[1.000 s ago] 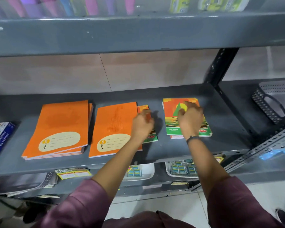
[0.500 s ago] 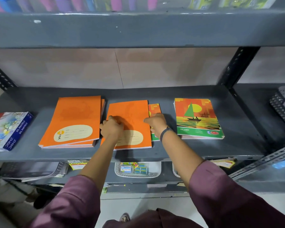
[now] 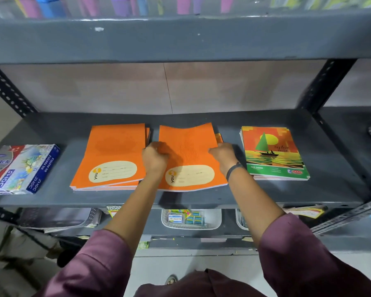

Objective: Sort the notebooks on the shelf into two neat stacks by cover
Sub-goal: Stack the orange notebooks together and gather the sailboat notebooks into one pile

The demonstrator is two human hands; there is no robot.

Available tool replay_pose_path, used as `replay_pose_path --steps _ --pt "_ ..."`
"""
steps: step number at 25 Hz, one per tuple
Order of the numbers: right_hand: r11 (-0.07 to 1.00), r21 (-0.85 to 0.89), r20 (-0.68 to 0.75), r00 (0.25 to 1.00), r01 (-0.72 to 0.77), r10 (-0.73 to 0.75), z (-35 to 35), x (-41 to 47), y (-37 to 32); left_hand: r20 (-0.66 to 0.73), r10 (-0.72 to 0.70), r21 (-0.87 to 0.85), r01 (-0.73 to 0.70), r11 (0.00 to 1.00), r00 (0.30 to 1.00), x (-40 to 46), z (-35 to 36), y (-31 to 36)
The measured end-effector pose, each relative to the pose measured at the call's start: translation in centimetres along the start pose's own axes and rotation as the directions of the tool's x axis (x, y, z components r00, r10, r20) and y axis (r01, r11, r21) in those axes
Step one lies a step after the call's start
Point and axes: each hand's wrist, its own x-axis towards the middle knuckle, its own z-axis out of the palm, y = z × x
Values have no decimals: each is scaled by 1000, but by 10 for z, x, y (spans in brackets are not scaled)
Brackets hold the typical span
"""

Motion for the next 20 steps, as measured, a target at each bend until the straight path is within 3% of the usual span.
replay_pose_path --steps 2,4,8,12,17,20 --pt "992 107 -10 998 60 -59 14 -9 -16 -33 -42 -195 35 980 999 14 -28 5" --pt "974 188 37 990 123 -133 37 -21 -37 -123 -31 -223 3 975 992 29 -61 3" --pt "965 133 219 942 228 -253 106 -37 -65 -278 -41 -23 36 999 960 56 -123 -19" --pt "941 -96 298 911 325 -284 155 -35 -55 -220 -35 154 70 986 975 72 -141 -58" --pt "862 -276 287 892 425 -349 157 -43 -38 -222 -12 449 113 887 975 66 -137 -70" --pt "840 -331 183 902 431 -391 127 -46 -45 -296 145 502 25 864 944 47 -121 -48"
